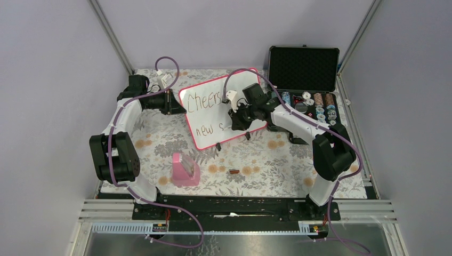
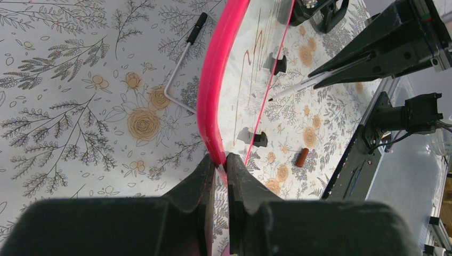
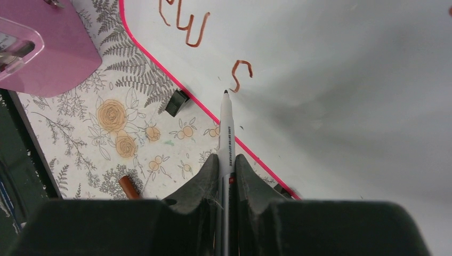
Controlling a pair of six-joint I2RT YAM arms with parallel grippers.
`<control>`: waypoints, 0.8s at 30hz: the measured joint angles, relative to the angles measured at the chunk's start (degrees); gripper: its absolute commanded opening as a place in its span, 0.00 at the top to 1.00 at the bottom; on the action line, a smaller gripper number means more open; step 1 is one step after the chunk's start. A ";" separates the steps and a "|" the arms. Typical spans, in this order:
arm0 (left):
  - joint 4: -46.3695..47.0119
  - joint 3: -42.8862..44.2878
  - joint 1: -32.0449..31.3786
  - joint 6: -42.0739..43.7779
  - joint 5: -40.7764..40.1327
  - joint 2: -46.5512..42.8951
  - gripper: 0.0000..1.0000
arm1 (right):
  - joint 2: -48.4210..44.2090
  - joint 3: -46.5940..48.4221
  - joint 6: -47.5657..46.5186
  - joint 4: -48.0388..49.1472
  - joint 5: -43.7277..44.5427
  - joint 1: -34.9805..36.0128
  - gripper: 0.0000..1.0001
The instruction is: Write a sentence on the whiteboard
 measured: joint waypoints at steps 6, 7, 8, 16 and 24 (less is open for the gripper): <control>0.00 0.00 0.00 0.00 0.00 0.00 1.00 | 0.00 0.02 0.00 0.00 0.35 -0.57 1.00; 0.00 0.00 0.00 0.00 0.00 0.00 1.00 | 0.00 0.02 0.00 -0.02 0.37 -0.57 1.00; 0.00 0.00 0.00 0.00 0.00 0.00 1.00 | 0.00 0.09 0.00 -0.04 0.39 -0.57 1.00; 0.00 0.00 0.00 0.00 0.00 0.00 1.00 | 0.00 1.68 0.02 -0.02 1.46 -0.68 1.00; 0.00 0.00 0.00 0.02 -0.02 0.00 1.00 | 0.00 1.92 0.00 0.02 1.99 -0.81 1.00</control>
